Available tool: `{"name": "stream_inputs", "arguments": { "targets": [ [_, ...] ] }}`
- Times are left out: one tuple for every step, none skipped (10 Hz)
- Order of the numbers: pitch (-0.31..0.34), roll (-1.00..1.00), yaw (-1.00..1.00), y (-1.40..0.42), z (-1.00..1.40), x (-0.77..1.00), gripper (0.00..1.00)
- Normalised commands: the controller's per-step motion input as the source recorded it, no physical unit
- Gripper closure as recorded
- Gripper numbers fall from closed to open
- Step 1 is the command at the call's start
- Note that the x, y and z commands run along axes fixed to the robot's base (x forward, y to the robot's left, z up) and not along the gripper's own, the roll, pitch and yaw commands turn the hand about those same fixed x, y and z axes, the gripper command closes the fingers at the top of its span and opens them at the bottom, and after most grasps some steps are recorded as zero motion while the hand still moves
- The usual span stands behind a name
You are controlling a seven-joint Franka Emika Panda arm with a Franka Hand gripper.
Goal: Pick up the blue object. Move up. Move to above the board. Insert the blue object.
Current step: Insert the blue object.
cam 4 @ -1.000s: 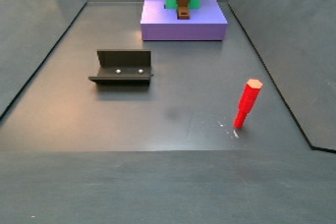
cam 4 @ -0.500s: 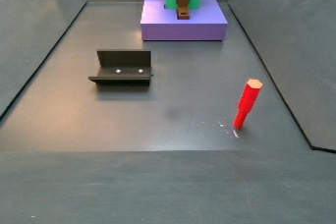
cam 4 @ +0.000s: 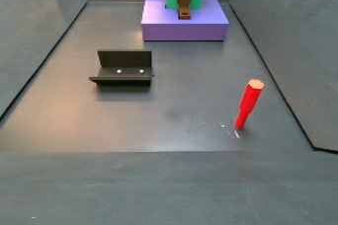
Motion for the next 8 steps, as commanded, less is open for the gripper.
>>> {"name": "stream_inputs", "arguments": {
  "targets": [
    [0.0,0.0,0.0,-0.13,-0.22,-0.02,1.0],
    [0.0,0.0,0.0,-0.15,-0.19,-0.01,1.0],
    [0.0,0.0,0.0,-0.1,-0.24,0.0,1.0],
    [0.011,0.01,-0.01,0.0,-0.31,0.0,1.0],
    [0.0,0.0,-0.03,0.0,-0.34,0.0,1.0],
    [0.0,0.02,0.0,0.01,-0.47,0.0,1.0],
    [0.01,0.11,0.0,0.07,-0.61,0.03,1.0],
    [0.043,0.18,0.0,0.1,-0.56,0.0,1.0]
  ]
}}
